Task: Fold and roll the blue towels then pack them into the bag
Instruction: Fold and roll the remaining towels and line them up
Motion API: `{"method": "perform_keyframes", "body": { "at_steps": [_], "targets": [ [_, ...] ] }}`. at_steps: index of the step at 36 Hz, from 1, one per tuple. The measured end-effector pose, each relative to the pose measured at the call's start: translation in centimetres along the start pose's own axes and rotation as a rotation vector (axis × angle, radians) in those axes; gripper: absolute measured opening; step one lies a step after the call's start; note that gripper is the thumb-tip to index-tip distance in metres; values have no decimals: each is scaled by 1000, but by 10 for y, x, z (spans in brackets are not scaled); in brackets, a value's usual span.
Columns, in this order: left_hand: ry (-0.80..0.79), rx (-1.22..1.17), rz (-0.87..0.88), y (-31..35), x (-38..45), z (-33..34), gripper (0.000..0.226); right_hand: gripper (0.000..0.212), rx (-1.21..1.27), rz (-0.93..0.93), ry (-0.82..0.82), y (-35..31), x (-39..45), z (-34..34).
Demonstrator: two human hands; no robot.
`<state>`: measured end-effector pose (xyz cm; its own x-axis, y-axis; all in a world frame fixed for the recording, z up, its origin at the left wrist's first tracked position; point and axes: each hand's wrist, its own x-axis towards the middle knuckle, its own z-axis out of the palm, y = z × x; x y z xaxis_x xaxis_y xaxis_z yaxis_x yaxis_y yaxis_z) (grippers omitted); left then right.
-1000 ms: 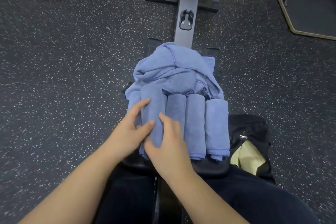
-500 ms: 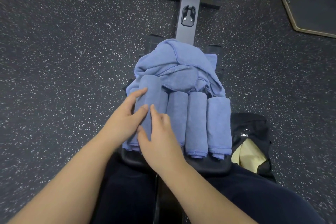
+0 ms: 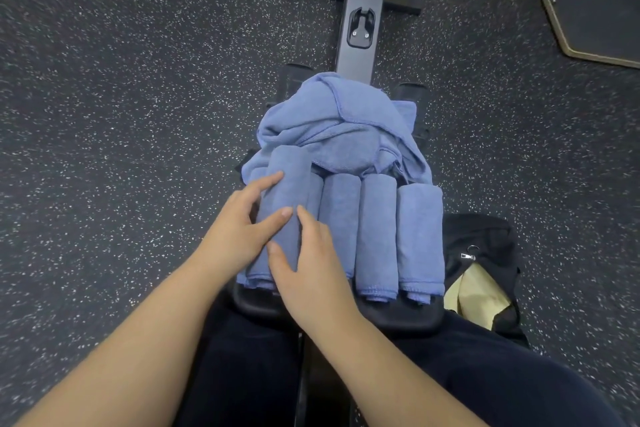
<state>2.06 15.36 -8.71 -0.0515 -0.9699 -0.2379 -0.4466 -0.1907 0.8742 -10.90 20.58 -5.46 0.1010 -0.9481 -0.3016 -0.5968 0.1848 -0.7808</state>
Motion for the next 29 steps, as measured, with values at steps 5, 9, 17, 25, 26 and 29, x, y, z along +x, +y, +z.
{"method": "perform_keyframes", "body": {
  "at_steps": [5,9,17,25,26,29],
  "targets": [
    [15,50,37,1,-1,5,52,54,-5,25,12,4,2,0],
    [86,214,44,3,-3,12,51,51,-69,-6,21,6,4,0],
    [147,335,89,13,-10,11,49,43,-115,-87,34,13,8,-13],
    [25,365,222,17,-10,21,72,41,-136,-144,206,25,42,-39],
    [1,385,218,13,-10,22,71,41,-157,-153,223,26,49,-44],
    [-48,415,167,9,-8,23,66,43,-280,-167,254,29,70,-59]
  ]
}}
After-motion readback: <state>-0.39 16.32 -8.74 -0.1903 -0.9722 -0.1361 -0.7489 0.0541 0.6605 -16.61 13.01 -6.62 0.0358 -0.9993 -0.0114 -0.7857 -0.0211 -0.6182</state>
